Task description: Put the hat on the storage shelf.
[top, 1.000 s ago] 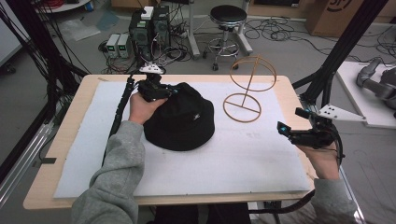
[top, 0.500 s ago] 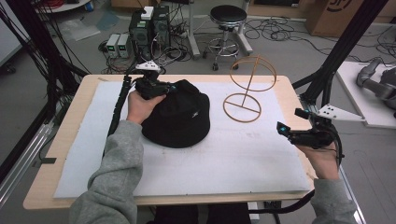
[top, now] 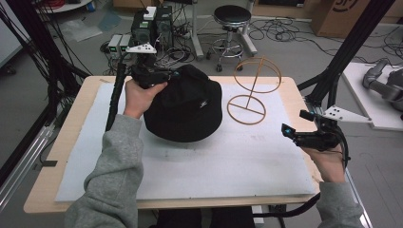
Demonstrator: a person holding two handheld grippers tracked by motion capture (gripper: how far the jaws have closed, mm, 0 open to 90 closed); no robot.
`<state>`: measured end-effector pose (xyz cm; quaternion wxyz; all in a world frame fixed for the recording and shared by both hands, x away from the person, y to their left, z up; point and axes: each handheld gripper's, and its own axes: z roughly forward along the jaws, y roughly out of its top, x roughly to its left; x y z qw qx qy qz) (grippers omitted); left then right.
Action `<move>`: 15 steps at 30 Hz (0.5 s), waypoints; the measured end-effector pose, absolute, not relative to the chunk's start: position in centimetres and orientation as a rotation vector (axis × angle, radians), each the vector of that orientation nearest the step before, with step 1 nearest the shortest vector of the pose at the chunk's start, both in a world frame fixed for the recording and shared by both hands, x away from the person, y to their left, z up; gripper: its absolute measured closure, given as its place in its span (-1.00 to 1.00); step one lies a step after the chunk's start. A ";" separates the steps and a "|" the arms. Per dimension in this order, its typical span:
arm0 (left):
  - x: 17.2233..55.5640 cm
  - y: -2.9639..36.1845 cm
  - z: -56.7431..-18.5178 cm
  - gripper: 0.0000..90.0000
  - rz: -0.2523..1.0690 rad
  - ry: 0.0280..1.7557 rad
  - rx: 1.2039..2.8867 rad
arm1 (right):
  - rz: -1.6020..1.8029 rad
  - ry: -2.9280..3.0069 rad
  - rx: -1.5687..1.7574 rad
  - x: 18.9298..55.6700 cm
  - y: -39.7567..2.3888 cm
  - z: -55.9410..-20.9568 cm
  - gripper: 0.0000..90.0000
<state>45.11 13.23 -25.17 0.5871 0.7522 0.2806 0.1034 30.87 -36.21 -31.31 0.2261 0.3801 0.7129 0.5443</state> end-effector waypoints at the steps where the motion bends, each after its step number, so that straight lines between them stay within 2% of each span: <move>1: 45.0 13.1 -24.8 0.95 0.242 0.653 1.749 | 1.502 1.964 1.059 30.8 -36.2 -31.3 -0.93; 15: 43.6 11.3 -19.4 0.96 0.249 0.581 1.717 | 1.535 1.951 1.040 30.3 -37.0 -31.0 -0.93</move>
